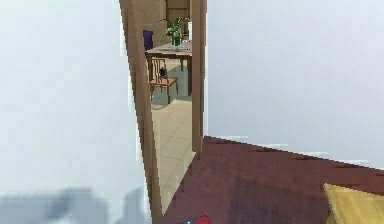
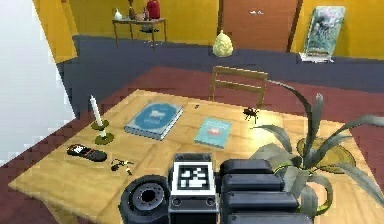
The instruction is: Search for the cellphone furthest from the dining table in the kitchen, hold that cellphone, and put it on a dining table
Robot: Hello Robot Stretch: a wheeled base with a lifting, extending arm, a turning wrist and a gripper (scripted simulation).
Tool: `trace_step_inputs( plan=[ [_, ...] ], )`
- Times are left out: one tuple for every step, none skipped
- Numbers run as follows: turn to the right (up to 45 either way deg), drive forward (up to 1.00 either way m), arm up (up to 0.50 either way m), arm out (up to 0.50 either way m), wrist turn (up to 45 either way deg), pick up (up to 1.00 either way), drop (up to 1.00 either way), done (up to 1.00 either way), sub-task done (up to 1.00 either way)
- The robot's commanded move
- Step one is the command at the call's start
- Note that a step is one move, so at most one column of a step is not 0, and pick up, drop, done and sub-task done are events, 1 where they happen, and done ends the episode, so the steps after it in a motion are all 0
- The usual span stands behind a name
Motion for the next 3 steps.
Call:
trace_step_inputs(
  plan=[
    [-9.0,0.00,0.00,0.00,0.0,0.00,0.00,0.00,0.00],
    [0.0,0.00,0.00,0.48,0.0,0.00,0.00,0.00,0.00],
    [0.0,0.00,0.00,0.00,45.0,0.00,0.00,0.00,0.00]
  ],
)
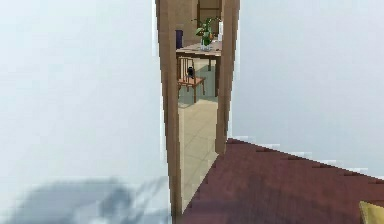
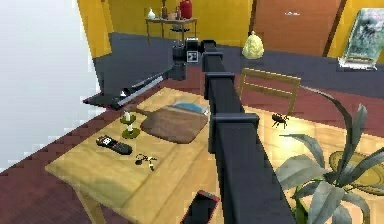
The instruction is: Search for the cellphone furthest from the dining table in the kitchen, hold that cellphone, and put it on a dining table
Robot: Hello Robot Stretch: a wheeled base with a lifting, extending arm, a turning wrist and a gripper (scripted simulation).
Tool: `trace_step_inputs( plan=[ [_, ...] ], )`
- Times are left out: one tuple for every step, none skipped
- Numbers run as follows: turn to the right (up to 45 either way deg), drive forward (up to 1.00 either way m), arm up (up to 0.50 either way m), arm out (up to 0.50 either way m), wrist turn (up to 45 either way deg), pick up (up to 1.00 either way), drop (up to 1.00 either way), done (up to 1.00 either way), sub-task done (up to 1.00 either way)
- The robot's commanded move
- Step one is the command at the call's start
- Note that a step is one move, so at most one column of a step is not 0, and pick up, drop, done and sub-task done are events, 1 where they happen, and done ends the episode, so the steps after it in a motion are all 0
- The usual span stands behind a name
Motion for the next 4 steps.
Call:
trace_step_inputs(
  plan=[
    [0.0,0.00,0.00,0.00,45.0,0.00,0.00,0.00,0.00],
    [0.0,0.00,0.00,0.00,45.0,0.00,0.00,0.00,0.00],
    [0.0,0.00,0.00,0.00,24.0,0.00,0.00,0.00,0.00],
    [0.0,0.00,-0.02,0.00,0.0,0.00,0.00,0.00,0.00]
  ],
)
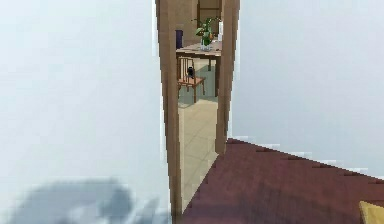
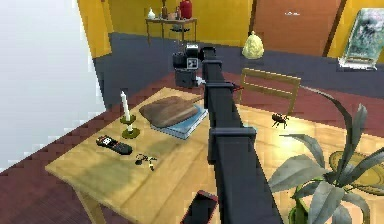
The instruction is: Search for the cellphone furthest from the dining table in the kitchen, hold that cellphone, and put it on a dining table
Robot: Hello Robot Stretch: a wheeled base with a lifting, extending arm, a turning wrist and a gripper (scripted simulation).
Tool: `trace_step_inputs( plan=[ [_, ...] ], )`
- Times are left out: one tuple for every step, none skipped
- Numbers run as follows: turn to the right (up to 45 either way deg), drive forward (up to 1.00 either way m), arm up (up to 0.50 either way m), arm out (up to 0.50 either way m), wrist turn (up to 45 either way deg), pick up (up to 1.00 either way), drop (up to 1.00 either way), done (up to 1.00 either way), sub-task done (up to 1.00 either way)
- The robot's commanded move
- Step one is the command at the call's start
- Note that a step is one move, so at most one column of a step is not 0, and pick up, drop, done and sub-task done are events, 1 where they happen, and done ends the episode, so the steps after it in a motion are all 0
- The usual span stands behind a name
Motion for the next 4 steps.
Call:
trace_step_inputs(
  plan=[
    [0.0,0.00,-0.32,0.00,0.0,0.00,0.00,0.00,0.00],
    [0.0,0.00,0.00,0.00,0.0,0.00,1.00,0.00,0.00],
    [0.0,0.00,0.02,0.00,0.0,0.00,0.00,0.00,0.00],
    [0.0,0.00,0.00,-0.08,0.0,0.00,0.00,0.00,0.00]
  ],
)
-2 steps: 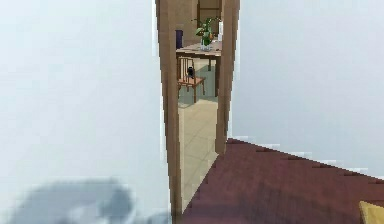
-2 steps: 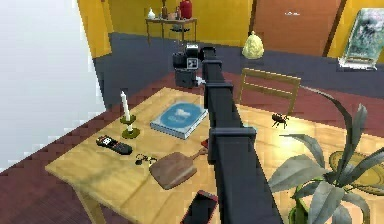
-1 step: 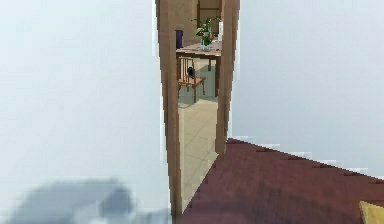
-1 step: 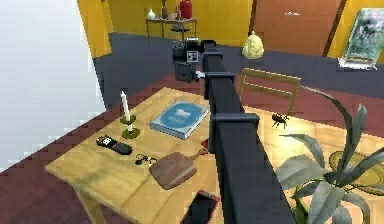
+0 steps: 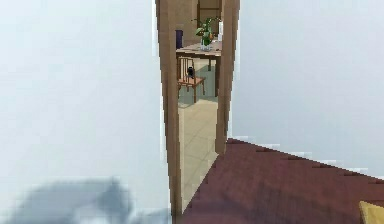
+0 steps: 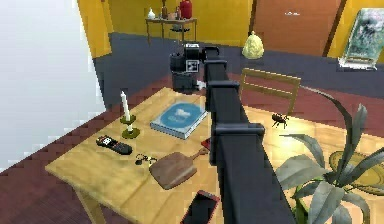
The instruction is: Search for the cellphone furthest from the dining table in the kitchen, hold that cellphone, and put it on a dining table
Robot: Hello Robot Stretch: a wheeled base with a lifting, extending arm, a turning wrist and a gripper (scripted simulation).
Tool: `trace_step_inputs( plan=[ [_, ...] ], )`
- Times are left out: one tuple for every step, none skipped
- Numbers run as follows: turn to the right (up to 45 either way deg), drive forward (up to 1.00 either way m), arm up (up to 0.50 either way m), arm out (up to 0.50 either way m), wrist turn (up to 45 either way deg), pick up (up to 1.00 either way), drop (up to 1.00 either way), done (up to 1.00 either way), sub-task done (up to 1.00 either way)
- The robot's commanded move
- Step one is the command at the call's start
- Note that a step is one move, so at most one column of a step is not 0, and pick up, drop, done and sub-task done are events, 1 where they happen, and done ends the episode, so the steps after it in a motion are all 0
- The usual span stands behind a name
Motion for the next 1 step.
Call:
trace_step_inputs(
  plan=[
    [0.0,0.00,0.00,0.00,0.0,0.00,0.00,1.00,0.00]
  ],
)
